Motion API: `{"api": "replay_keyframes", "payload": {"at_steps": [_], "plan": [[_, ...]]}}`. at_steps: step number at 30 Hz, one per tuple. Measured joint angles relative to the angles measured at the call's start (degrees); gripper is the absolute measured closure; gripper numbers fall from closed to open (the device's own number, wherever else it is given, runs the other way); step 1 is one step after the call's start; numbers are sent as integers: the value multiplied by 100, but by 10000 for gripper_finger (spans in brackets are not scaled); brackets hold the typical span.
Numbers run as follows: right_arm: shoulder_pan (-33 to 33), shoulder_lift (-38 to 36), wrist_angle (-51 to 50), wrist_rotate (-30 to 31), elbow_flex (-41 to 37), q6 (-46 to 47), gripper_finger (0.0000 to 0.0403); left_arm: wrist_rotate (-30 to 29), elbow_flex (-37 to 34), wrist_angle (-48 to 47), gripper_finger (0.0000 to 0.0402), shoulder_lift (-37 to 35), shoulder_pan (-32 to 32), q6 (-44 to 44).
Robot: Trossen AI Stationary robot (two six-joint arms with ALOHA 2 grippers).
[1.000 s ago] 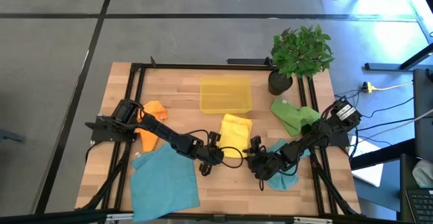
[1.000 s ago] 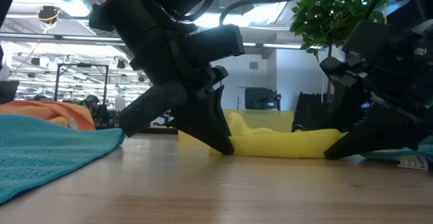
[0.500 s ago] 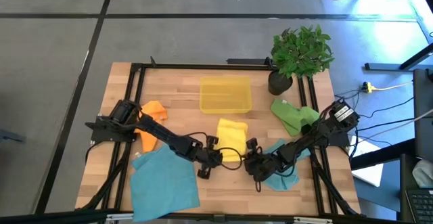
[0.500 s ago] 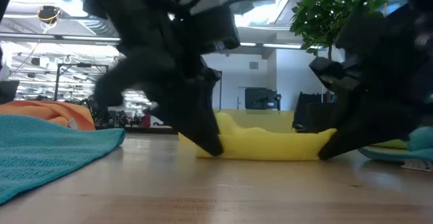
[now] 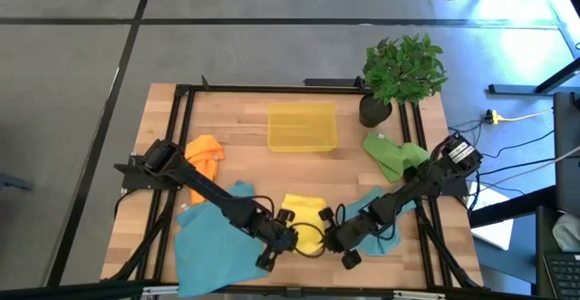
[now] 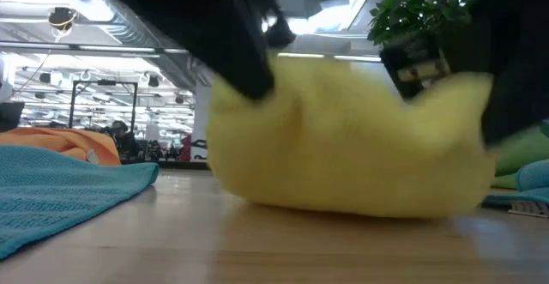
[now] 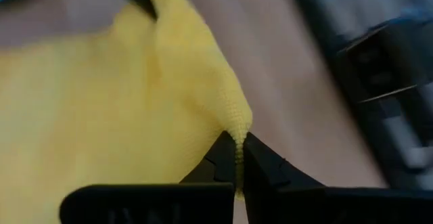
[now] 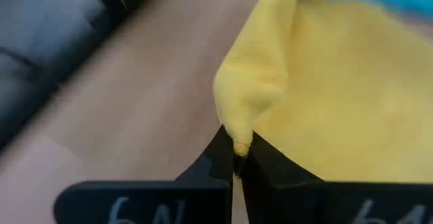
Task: Fold microfiber towels
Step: Fold the yellow microfiber towel
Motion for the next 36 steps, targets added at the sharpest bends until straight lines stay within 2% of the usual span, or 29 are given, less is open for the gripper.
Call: {"api": "replay_keyframes", "payload": {"at_steps": [5, 8, 12, 17, 23, 27, 31, 36], "plan": [[-126, -106, 837, -128, -513, 71, 392, 471, 6, 19, 401, 0, 140, 269], [-224, -210, 1789, -110, -1116, 298, 392, 801, -202, 18, 401, 0, 335, 273], [-429, -205, 3121, -97, -1942, 639, 392, 1211, -472, 466, 401, 0, 625, 270], [-631, -205, 4014, 136, -2530, 1208, 393, 1984, -532, 1148, 402, -2, 885, 68], [-365, -205, 4032, -33, -2176, 1190, 393, 2054, -532, 1381, 401, -2, 635, -113], [-280, -205, 3649, 41, -1834, 993, 393, 2060, -532, 1346, 401, -2, 524, 448], [-444, -206, 3452, 304, -1804, 1000, 393, 2267, -569, 1342, 401, -21, 715, 474], [-673, -208, 3429, 557, -2107, 1363, 393, 2316, -1116, 1783, 401, -104, 1017, 312]]}}
